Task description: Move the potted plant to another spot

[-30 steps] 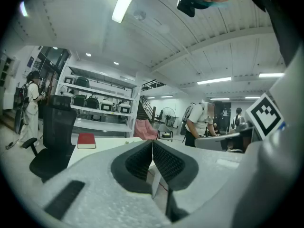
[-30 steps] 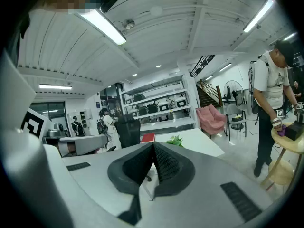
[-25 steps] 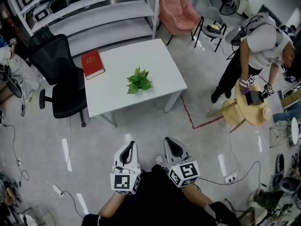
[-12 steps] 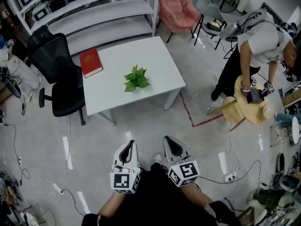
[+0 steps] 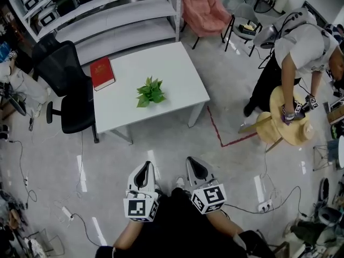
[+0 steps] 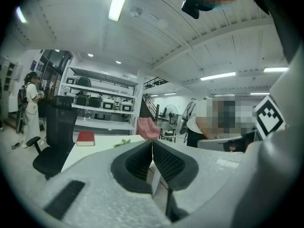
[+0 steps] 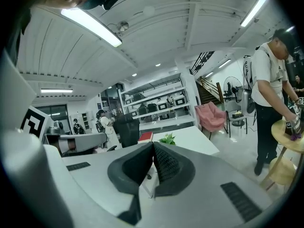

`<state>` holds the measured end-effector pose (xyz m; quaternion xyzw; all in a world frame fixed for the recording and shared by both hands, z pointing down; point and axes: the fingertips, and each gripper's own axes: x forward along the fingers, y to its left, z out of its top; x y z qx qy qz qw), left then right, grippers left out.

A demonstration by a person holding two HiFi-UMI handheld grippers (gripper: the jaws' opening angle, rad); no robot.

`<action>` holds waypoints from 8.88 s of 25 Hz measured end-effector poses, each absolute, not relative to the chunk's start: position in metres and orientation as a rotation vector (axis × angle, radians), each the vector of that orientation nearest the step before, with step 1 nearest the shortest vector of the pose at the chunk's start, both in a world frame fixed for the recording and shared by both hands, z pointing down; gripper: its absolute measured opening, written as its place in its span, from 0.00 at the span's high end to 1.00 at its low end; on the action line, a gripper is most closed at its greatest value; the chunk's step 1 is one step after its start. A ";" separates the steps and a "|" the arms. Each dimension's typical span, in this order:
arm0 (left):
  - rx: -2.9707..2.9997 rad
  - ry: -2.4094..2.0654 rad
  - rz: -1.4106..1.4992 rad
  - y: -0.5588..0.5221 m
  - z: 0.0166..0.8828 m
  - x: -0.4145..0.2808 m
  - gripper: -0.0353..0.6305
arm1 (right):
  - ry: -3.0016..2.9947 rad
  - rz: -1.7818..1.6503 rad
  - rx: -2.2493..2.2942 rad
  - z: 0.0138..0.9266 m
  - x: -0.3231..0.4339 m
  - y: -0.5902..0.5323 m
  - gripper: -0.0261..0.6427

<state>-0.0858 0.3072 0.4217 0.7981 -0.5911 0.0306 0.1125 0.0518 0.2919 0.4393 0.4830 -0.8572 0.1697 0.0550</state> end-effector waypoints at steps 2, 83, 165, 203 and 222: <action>2.341 -1.748 0.104 0.306 0.422 -0.078 0.92 | -2.612 0.526 1.455 0.442 0.060 0.286 0.94; 2.286 -1.443 0.194 -0.117 0.519 -0.267 0.92 | -1.842 1.182 1.330 0.718 -0.072 -0.114 0.92; 2.366 -1.448 0.264 -0.188 0.505 0.070 0.92 | -1.923 1.240 1.365 0.706 0.255 -0.181 0.79; 2.724 -0.898 0.101 -0.016 0.423 -0.003 0.92 | -2.090 0.608 2.186 0.450 0.117 0.038 0.94; 2.727 -0.968 0.140 0.038 0.428 0.065 0.92 | -2.196 0.555 2.092 0.445 0.159 0.089 0.94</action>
